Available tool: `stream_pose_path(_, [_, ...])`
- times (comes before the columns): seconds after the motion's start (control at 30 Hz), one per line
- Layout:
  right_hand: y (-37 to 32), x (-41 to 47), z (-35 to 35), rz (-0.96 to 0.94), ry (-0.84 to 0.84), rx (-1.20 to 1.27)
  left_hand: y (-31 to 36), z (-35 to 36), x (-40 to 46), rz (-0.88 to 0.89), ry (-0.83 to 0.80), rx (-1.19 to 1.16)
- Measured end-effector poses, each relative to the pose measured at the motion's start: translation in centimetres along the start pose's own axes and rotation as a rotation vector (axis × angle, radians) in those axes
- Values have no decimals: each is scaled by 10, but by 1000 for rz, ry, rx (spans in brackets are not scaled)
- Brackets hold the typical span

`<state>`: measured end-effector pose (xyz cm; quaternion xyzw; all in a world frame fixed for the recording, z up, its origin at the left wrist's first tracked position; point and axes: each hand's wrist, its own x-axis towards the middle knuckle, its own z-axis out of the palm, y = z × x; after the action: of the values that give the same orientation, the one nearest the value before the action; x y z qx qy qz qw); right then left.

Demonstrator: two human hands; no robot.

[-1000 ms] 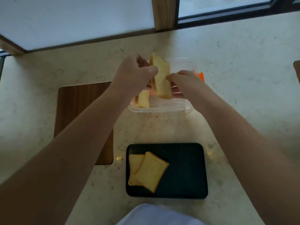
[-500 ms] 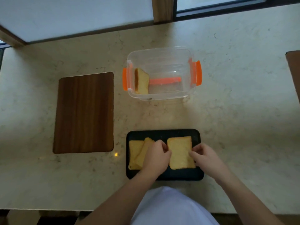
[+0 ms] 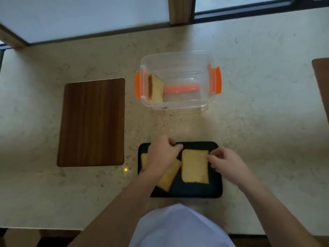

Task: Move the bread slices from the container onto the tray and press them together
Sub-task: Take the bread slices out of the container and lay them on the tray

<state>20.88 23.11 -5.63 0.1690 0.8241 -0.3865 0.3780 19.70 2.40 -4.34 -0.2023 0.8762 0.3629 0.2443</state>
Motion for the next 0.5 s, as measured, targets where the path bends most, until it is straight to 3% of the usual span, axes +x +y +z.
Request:
stream_pose_path(0.17, [-94,14,-35,-218,-29,114,61,-100,29,239,299,43])
stream_pose_path(0.23, [-141,27,-42,-313,-21,202,86,-126,45,248,307,128])
stream_pose_path(0.33, [-202,60,-39,-272,-55,366,117,-139,68,114,195,114])
stream_pose_path(0.43, [-234,98,-28,-97,-161,502,136,-135,83,-94,103,-97])
stream_pose_path(0.5, [-234,122,-18,47,-231,468,140,-130,91,-189,29,-167])
